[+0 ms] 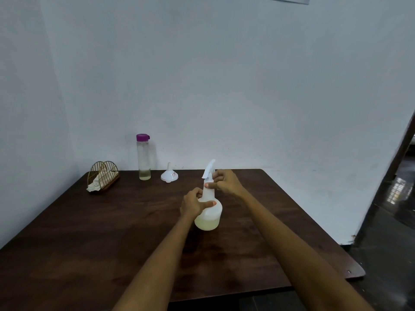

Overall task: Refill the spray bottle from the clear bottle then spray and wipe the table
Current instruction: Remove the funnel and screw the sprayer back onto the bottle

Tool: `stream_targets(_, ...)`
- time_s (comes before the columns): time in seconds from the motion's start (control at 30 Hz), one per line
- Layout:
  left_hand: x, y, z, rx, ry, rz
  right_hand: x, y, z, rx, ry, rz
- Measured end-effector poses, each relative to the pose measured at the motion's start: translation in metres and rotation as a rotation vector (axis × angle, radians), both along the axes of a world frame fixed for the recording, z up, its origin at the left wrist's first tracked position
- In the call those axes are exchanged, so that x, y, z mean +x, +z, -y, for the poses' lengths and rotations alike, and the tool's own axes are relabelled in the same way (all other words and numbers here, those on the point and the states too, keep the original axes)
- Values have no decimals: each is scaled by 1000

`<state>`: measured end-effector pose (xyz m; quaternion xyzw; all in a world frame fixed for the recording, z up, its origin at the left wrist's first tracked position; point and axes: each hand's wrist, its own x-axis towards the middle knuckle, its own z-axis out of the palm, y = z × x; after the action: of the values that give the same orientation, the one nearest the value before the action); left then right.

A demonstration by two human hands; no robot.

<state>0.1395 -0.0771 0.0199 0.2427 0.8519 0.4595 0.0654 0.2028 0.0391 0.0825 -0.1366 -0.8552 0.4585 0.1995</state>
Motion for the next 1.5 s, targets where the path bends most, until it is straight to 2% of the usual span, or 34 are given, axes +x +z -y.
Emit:
stream_targets(0.13, 3, 0, -2, 16, 35, -13, 2, -25, 20, -56, -173, -224)
stream_targets(0.3, 8, -1, -1, 27, 54, -21, -3, -48, 45, -462, -280, -388)
stream_targets(0.47, 10, -2, 0, 46, 68, -44, -12, -44, 60, -643, -403, -473)
stream_targets(0.53, 9, -3, 0, 47, 66, -48, -12, -45, 61, -603, -394, -465)
stream_targets(0.7, 4, -5, -3, 45, 41, -39, -9, -37, 47, -224, -238, -351)
stream_targets(0.8, 1, -5, -2, 32, 24, -33, -12, -27, 38, -124, -249, -242)
stream_targets(1.03, -1, -4, -3, 11, 49, -27, -13, -30, 30, -194, -172, -222)
stream_targets(1.23, 0, -1, -2, 10, 31, -34, -10, -23, 19, -406, -71, -170)
stream_targets(1.5, 1, 0, -1, 11, 25, -36, -10, -21, 10, -454, 57, -131)
